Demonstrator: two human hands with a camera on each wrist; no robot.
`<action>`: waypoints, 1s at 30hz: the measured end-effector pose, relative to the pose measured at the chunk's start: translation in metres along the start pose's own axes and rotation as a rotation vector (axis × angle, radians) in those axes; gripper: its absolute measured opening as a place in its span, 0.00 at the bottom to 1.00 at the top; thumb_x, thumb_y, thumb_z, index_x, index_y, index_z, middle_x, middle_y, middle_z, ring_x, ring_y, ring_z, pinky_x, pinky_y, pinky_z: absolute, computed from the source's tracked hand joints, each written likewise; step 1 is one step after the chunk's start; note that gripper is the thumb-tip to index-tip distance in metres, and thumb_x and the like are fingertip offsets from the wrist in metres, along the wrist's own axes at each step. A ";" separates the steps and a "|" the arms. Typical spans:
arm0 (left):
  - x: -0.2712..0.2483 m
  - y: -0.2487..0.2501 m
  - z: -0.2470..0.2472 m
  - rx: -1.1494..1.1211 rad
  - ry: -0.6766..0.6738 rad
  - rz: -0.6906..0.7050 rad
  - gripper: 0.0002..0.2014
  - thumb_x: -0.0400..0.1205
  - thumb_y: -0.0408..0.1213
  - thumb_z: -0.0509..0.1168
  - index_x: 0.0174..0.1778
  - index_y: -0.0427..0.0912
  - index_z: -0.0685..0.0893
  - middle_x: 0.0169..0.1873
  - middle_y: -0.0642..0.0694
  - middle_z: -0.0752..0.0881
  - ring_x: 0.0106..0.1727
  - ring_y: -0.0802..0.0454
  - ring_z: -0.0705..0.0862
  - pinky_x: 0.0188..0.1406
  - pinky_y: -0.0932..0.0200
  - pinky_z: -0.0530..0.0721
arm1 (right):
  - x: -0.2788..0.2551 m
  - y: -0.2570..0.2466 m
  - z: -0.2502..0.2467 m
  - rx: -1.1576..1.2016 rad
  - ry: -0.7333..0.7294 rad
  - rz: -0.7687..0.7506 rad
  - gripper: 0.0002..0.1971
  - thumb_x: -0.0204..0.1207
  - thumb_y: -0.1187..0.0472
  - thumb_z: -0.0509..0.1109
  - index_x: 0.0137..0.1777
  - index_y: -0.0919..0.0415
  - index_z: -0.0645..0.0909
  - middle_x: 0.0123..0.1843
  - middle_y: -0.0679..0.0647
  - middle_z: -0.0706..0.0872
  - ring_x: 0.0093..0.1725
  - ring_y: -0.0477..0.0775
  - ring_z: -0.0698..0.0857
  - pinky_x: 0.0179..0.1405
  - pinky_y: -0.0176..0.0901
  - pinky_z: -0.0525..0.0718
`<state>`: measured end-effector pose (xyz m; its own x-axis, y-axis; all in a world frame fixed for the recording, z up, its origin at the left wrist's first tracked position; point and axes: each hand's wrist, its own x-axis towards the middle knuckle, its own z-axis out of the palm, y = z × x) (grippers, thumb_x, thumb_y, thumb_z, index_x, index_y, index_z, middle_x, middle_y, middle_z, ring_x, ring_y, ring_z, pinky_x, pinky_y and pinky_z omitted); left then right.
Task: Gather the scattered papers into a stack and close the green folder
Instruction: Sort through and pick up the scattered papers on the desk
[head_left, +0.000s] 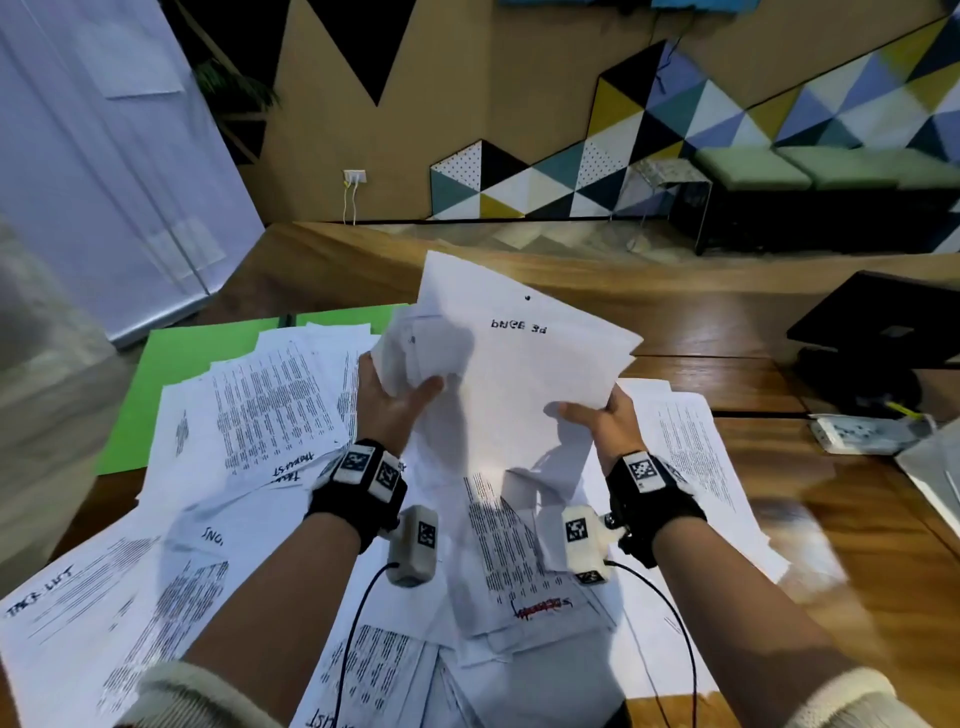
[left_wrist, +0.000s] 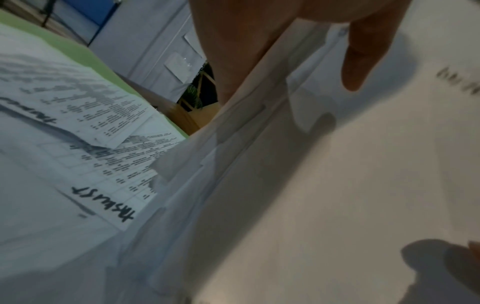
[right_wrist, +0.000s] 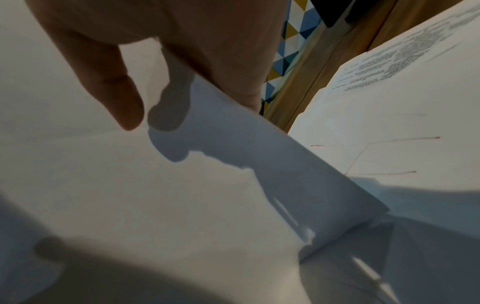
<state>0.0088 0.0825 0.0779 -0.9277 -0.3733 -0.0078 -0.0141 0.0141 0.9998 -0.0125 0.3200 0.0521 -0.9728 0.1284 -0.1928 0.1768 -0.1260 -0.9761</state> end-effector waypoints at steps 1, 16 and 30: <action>-0.001 -0.001 0.001 -0.002 -0.020 -0.003 0.37 0.57 0.44 0.79 0.61 0.53 0.72 0.58 0.45 0.82 0.60 0.46 0.82 0.57 0.49 0.83 | 0.000 0.003 0.001 -0.012 0.011 0.004 0.28 0.56 0.78 0.79 0.60 0.69 0.81 0.55 0.64 0.89 0.54 0.63 0.87 0.59 0.56 0.84; 0.013 -0.010 0.005 -0.081 -0.087 -0.034 0.41 0.52 0.40 0.76 0.64 0.34 0.77 0.50 0.41 0.85 0.48 0.50 0.84 0.41 0.64 0.83 | 0.010 -0.044 0.015 -0.222 0.095 -0.485 0.31 0.65 0.79 0.66 0.63 0.49 0.71 0.38 0.55 0.74 0.29 0.46 0.70 0.29 0.31 0.70; 0.008 -0.018 0.012 0.027 -0.157 -0.071 0.37 0.55 0.34 0.78 0.61 0.35 0.76 0.48 0.42 0.86 0.45 0.52 0.86 0.44 0.60 0.84 | 0.006 -0.003 0.006 -0.197 0.002 -0.087 0.30 0.54 0.70 0.70 0.60 0.61 0.72 0.38 0.50 0.78 0.41 0.50 0.79 0.37 0.32 0.76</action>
<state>-0.0030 0.0903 0.0599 -0.9708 -0.2252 -0.0830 -0.0894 0.0183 0.9958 -0.0199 0.3153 0.0547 -0.9854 0.1323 -0.1075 0.1187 0.0798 -0.9897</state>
